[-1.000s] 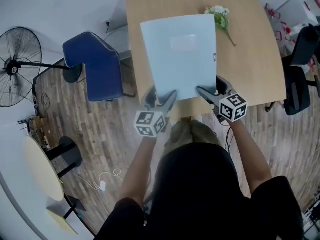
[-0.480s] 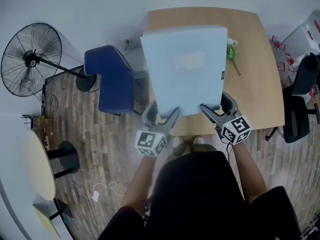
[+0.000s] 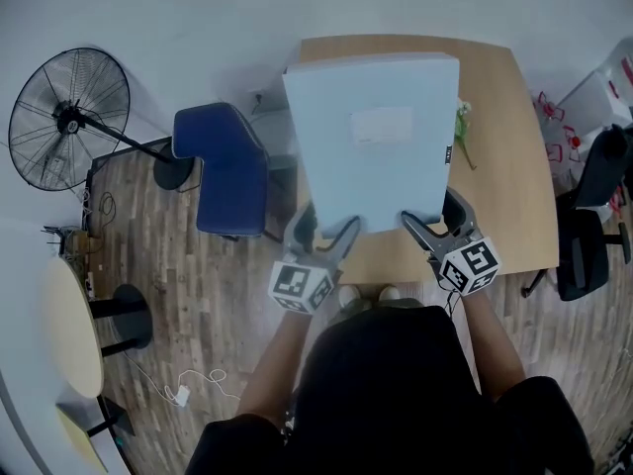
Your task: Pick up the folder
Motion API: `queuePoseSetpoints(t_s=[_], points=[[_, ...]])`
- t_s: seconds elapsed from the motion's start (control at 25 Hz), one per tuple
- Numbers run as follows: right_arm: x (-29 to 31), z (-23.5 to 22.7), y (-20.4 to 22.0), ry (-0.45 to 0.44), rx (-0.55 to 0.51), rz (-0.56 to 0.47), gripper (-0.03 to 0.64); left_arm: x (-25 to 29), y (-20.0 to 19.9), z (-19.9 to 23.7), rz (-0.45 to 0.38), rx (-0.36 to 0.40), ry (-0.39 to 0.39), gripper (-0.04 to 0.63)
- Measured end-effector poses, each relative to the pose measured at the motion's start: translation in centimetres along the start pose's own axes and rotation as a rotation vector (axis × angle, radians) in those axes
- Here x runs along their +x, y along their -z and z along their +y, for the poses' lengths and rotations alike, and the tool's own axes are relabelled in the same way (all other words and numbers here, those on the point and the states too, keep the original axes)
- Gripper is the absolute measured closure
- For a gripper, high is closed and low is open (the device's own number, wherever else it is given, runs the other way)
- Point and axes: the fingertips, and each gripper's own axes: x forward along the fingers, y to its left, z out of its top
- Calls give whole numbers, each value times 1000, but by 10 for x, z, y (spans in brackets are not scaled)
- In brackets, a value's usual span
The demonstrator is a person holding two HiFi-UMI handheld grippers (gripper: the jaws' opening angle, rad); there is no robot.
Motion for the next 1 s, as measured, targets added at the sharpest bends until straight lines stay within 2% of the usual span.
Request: queuePoseSetpoints(t_s=[0.32, 1.0], points=[[-3, -4, -6, 18, -38, -12, 215, 6, -5, -5, -8, 16, 7, 215], [-13, 0, -1, 31, -27, -5, 219, 3, -2, -12, 1, 19, 8, 212]])
